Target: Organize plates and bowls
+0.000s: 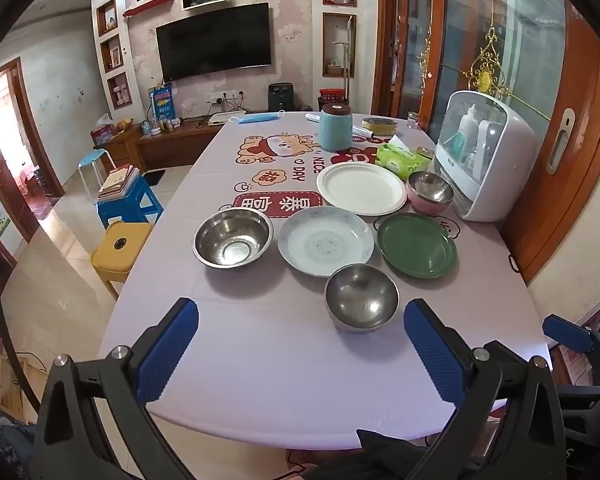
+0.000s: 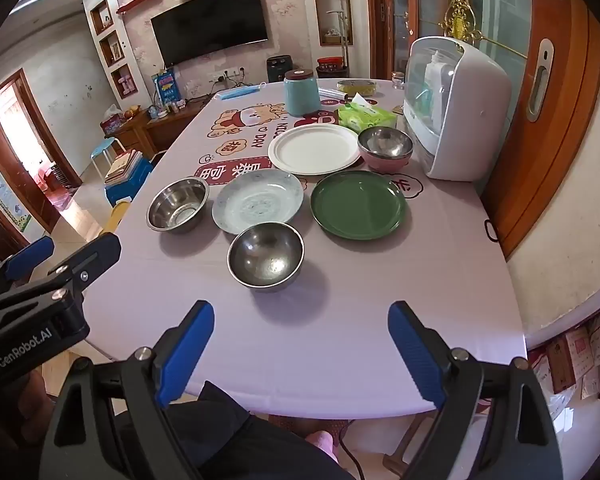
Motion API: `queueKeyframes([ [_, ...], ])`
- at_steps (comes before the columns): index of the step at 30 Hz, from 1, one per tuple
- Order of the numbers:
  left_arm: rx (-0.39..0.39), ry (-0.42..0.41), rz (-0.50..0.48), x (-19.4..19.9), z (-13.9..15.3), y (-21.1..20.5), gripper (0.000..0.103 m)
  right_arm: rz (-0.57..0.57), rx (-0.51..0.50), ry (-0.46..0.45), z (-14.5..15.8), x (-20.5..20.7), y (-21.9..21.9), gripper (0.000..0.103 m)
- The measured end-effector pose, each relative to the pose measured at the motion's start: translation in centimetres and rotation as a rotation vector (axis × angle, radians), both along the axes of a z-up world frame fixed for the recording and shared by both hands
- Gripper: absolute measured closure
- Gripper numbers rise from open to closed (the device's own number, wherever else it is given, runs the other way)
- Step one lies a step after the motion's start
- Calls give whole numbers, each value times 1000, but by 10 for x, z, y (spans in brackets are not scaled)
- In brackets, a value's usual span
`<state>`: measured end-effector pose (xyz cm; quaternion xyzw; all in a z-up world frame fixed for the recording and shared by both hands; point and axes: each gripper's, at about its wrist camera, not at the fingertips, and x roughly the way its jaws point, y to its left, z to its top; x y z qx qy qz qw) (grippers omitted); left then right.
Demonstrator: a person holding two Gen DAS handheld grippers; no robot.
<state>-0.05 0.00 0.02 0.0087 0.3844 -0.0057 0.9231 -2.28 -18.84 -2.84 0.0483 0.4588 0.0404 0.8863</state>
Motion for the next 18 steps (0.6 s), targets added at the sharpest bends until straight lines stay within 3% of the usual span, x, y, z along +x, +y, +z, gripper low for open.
queueKeyframes([
  [18,-9,16,6,1,-4,0,1,9,-4,-1,-3,5,4,14],
])
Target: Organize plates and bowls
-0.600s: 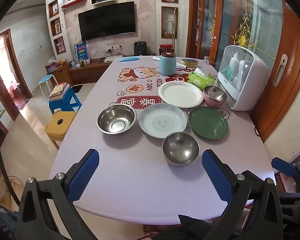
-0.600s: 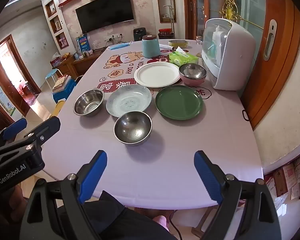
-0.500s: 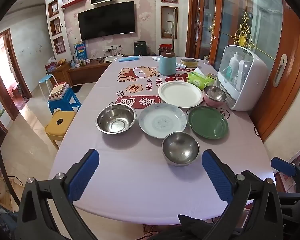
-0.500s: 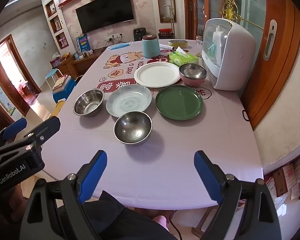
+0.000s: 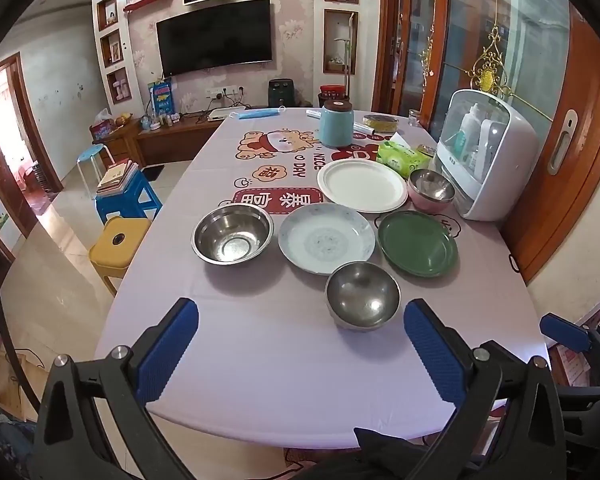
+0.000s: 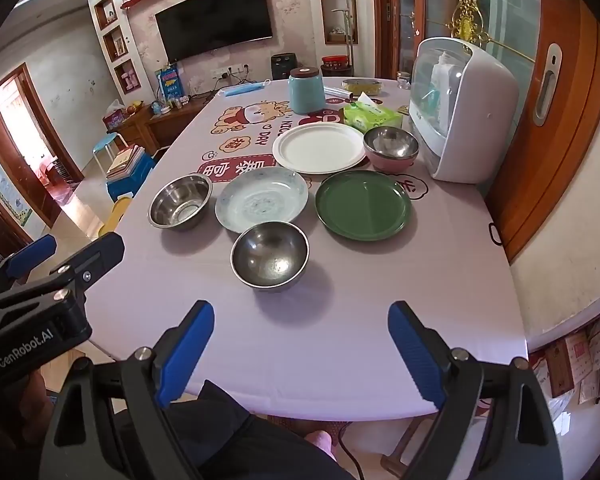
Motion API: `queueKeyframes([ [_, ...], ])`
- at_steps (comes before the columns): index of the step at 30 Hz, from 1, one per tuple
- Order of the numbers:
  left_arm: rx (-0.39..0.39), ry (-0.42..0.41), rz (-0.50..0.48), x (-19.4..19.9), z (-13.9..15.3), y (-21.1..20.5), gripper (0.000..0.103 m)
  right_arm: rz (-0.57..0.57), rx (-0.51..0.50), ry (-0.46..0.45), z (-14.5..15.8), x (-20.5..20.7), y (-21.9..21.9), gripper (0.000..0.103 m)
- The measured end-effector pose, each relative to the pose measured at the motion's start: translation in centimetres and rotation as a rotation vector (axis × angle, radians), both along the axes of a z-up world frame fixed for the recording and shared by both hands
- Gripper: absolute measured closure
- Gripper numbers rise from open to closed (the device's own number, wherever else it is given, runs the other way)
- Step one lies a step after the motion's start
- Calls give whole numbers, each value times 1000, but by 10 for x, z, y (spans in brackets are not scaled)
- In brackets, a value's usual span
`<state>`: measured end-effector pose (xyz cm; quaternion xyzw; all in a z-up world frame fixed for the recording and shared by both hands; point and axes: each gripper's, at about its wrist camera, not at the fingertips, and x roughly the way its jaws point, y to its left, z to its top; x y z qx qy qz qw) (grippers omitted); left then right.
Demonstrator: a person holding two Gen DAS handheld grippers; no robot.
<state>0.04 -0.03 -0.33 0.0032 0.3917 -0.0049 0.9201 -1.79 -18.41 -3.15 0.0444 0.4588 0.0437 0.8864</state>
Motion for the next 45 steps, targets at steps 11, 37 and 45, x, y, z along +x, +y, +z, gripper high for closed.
queueKeyframes([
  [11,-3,5,3,0,-4,3,1,1,-1,1,1,0,2,14],
  [37,1,39,-3,9,-23,27,1,-9,-2,11,-4,2,9,14],
  [45,4,43,-5,12,-22,23,1,-16,-1,13,-10,3,15,14],
])
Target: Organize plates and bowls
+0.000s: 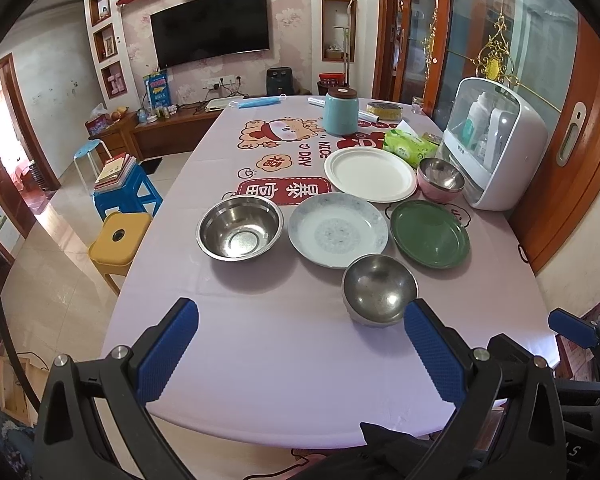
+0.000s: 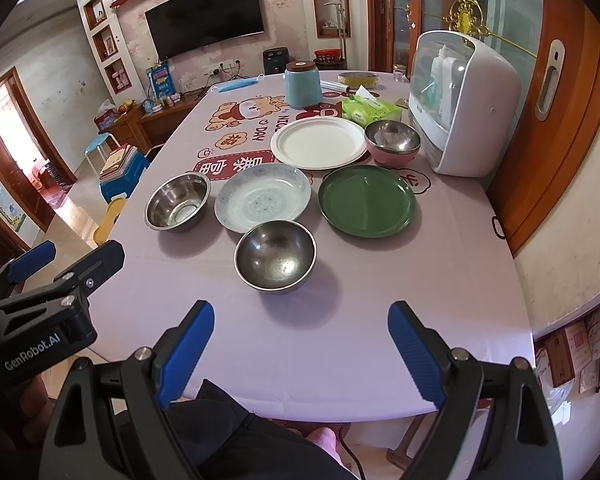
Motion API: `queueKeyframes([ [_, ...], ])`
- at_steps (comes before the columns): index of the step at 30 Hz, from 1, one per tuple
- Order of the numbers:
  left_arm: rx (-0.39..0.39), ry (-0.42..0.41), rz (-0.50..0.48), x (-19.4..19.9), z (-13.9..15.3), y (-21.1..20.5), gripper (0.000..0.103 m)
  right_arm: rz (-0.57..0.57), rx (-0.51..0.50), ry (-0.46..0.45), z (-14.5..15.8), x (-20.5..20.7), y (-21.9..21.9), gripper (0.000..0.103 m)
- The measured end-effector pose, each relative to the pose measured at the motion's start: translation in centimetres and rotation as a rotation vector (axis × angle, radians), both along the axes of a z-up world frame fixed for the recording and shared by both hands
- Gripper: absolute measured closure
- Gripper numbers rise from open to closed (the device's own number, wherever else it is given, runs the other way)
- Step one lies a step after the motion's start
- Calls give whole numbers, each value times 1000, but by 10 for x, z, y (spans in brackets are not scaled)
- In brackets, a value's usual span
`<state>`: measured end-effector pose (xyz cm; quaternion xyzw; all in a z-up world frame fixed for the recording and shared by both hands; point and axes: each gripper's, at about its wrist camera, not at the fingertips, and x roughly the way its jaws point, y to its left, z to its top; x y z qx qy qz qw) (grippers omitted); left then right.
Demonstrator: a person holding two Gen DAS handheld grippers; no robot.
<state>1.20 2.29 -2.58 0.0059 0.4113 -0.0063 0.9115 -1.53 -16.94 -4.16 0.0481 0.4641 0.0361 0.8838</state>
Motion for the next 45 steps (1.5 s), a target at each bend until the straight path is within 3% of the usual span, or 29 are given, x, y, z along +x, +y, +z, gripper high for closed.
queueKeyframes([
  [7,-4,16,-48,7,-2,5,1,-38,14,12,-4,3,8,14],
  [21,-14,146,-131,38,-17,9,1,-148,104,74,-14,5,-1,14],
  [33,-2,178,-117,97,-13,1,1,-116,138,-27,1,71,-28,14],
  [45,38,159,-99,196,-3,-19,1,-41,111,-168,2,156,-56,14],
])
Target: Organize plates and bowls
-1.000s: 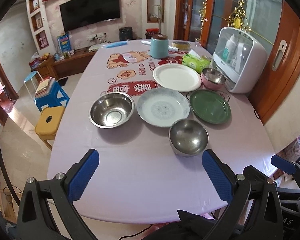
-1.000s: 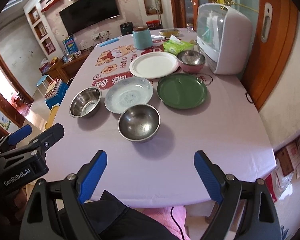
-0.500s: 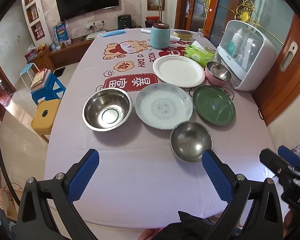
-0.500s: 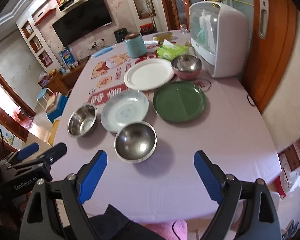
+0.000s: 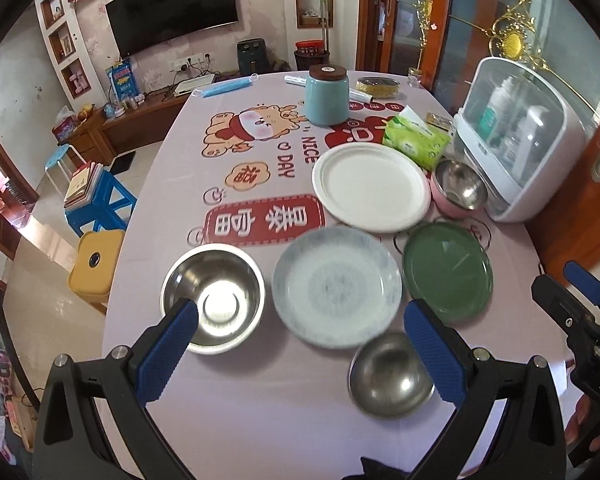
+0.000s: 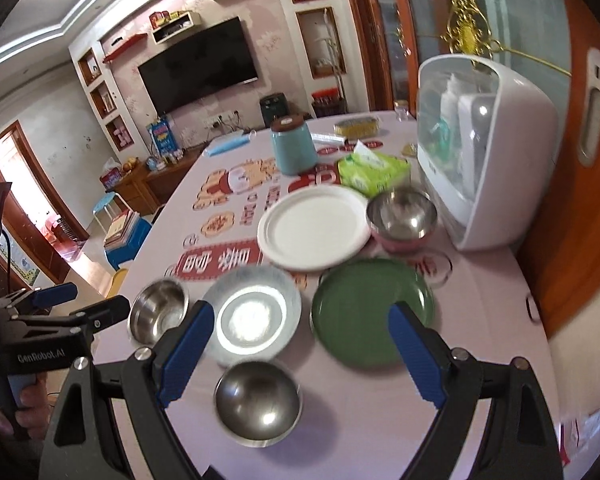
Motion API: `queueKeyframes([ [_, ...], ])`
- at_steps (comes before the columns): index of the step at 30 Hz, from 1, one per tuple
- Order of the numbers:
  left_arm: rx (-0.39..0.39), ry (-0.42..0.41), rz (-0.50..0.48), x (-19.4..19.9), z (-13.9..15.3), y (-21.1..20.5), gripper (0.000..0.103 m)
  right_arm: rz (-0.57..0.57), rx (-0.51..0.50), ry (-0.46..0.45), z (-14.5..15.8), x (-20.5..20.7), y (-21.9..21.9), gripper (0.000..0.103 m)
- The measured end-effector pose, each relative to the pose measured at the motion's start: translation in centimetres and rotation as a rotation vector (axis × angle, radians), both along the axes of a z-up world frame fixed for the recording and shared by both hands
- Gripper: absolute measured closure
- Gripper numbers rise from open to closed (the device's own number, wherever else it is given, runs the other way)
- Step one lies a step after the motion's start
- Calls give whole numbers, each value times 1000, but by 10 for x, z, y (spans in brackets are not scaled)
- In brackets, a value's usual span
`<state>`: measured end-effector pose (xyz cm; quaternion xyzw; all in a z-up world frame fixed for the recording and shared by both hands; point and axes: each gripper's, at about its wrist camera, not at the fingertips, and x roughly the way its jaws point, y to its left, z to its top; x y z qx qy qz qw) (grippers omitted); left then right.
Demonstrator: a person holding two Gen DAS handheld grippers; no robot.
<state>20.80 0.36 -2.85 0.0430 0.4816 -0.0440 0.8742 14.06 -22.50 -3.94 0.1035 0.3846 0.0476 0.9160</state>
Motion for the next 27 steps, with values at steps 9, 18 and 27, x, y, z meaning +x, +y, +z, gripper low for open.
queueKeyframes([
  [9,18,21,-21,75,-14,-17,1,-4,1,-18,-23,61,-19,14],
  [18,21,29,-5,144,-44,-20,1,11,73,43,-65,114,-29,14],
  [27,-14,70,45,200,-84,-13,1,2,131,83,-101,153,-32,14],
])
